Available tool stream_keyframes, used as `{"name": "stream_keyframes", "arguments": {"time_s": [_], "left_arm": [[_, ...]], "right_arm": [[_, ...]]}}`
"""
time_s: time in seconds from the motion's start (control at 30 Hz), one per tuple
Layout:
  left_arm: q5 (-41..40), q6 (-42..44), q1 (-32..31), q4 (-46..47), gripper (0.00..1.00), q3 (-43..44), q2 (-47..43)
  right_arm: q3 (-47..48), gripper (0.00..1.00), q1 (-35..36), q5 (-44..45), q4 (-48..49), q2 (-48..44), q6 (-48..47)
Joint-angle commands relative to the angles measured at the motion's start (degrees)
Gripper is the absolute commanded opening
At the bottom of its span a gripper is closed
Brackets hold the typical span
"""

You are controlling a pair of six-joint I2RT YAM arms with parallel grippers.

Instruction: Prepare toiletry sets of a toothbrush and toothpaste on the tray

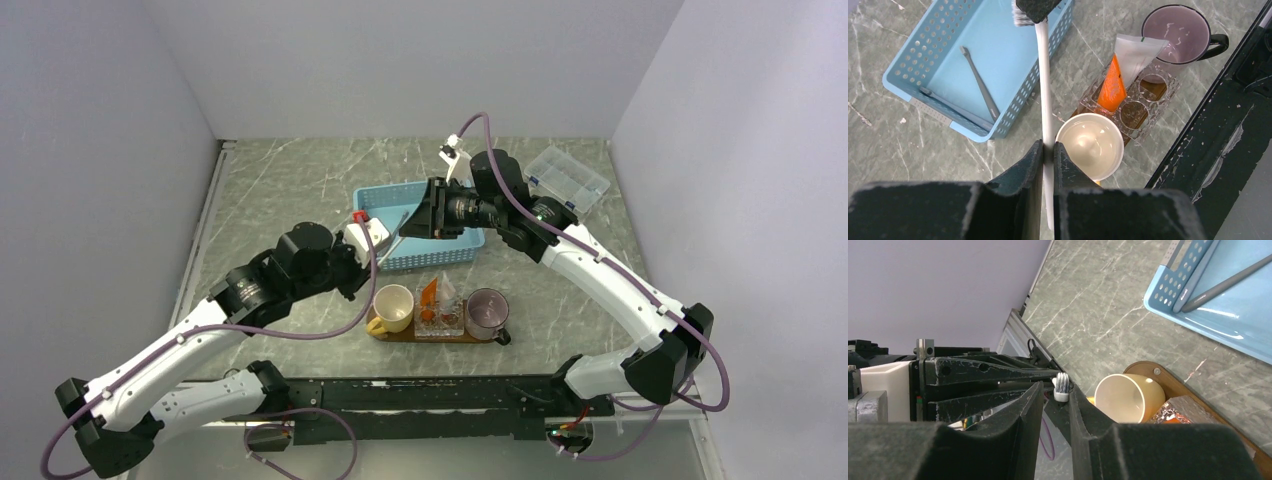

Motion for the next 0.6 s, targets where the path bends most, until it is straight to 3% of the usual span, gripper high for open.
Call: {"name": "stream_keyframes", "arguments": {"time_s": [0.0,0.27,0.33,0.47,0.53,0.57], "left_arm": [[-0.67,0.71,-0.20,3.17,0.00,-0.39,-1.89],[-0.06,0.58,-0.21,3.28,0.00,-0.37,-1.98],[0.04,0.58,-0.27,3.32,0.00,-0.49,-2.14],[-0.14,0.36,-0.26,3.61,0.00,-0.67,-1.96],[-0.70,0.06,-0.24,3.58,0.02,-0.60,-1.56],[-1.05,-0.06,-0.22,3.56,0.09,-0.56,-1.28]], "right_arm": [[-0.67,0.27,-0.02,-1.63,3.20,-0.47,1.30],[-0.76,0.25,-0.05,-2.32,3.69,0.31,1.74],[-0.80,0.20,-0.06,-2.46,4.00,0.29,1.90],[-0.77,0.00,-0.02,-3.04,4.30,0.43,1.92],[-0.89,0.00,-0.07,-3.34,4.61,0.33,1.91],[-1.13,0.00,-0.15,-3.67,4.87,0.22,1.92]]}}
